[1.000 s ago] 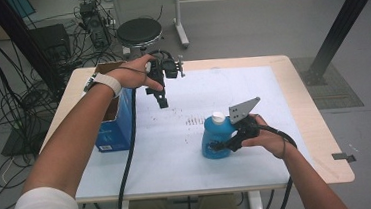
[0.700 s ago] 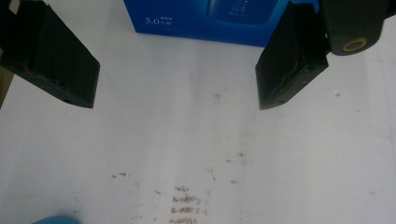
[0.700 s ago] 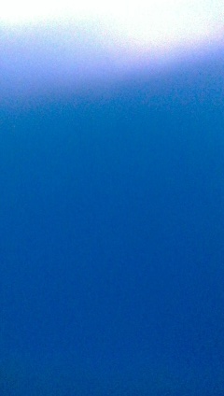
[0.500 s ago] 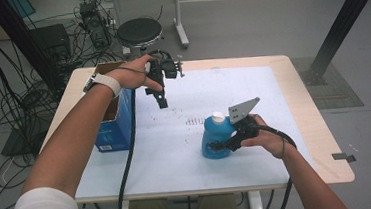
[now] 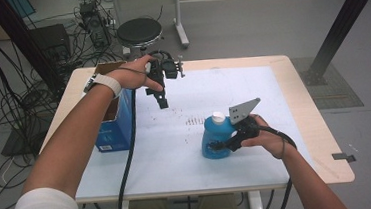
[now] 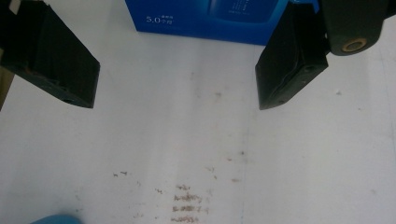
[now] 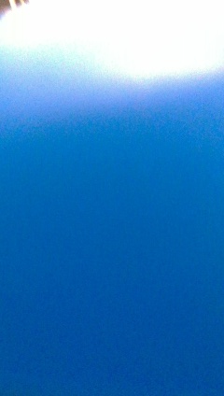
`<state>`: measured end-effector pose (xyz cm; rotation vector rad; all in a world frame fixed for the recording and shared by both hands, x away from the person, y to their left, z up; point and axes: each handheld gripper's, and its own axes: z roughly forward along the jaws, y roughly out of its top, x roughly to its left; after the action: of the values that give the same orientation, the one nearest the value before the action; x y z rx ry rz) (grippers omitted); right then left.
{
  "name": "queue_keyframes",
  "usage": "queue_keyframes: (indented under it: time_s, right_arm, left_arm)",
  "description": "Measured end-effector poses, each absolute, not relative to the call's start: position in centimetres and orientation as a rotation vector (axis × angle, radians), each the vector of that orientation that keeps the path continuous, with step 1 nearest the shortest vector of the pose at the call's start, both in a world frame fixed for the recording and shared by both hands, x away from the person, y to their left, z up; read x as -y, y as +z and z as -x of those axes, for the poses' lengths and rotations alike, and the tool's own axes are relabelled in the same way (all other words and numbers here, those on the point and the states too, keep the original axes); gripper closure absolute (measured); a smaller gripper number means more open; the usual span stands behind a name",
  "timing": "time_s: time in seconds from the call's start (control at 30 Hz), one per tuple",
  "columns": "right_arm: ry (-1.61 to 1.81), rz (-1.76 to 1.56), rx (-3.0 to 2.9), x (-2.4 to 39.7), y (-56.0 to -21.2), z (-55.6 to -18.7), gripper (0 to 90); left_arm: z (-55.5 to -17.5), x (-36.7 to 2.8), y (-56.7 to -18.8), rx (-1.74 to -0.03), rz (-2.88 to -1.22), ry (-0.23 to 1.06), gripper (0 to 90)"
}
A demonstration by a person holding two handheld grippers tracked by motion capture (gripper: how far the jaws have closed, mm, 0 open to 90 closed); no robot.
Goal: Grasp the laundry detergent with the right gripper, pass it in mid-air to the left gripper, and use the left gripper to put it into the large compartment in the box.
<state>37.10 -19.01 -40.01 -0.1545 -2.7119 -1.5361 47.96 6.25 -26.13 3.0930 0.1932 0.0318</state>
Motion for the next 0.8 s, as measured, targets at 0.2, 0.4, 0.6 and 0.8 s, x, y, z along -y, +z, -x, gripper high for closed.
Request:
queue_keyframes:
  time_s: [0.2,0.4,0.6,0.8]
  right_arm:
    - [-1.538,0.164,2.707,19.02,-40.03,-37.02,41.3]
    - [-1.552,0.151,2.717,19.07,-40.09,-37.03,42.4]
    - [-1.559,0.163,2.722,19.09,-40.1,-36.9,43.1]
    - [-1.557,0.162,2.722,19.07,-40.08,-36.95,43.3]
  left_arm:
    - [-47.89,-6.25,-26.14,-0.192,-3.091,0.034,14.2]
    - [-47.86,-6.22,-26.15,-0.194,-3.09,0.035,14.3]
    - [-47.81,-6.28,-26.19,-0.192,-3.091,0.034,14.4]
    - [-47.75,-6.34,-26.31,-0.197,-3.09,0.032,14.4]
